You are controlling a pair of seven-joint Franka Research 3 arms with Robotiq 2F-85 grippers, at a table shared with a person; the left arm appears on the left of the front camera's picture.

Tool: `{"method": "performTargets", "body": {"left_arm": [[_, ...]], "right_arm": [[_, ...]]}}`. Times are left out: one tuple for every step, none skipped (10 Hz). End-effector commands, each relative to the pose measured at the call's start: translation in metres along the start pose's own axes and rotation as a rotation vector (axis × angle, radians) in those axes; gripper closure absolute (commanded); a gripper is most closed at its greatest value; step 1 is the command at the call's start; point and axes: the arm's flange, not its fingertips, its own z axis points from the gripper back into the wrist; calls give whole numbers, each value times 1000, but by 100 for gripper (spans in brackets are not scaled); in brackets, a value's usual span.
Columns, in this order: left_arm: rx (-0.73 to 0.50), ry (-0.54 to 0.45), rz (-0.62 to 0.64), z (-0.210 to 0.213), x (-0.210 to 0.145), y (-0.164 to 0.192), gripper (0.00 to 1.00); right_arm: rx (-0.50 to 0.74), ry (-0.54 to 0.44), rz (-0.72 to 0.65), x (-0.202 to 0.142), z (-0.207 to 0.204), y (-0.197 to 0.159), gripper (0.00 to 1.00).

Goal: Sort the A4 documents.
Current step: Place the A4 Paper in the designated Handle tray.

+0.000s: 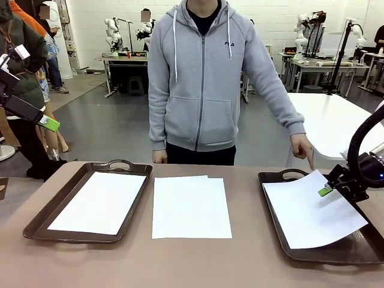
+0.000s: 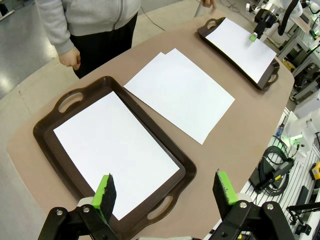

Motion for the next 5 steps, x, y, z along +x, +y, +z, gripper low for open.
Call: {"method": "performTargets", "body": {"left_arm": [[4, 2, 0, 0, 0, -1, 0], [4, 2, 0, 0, 0, -1, 0], [4, 2, 0, 0, 0, -1, 0], [4, 2, 0, 0, 0, -1, 0], [4, 2, 0, 0, 0, -1, 0]], "right_arm": [[-69, -10, -32, -6, 4, 4, 31], [-75, -15, -36, -8, 5, 4, 24], [-86, -25, -38, -11, 7, 5, 14], [-93, -34, -44, -14, 11, 6, 7], [-95, -47, -45, -16, 15, 7, 0]]}}
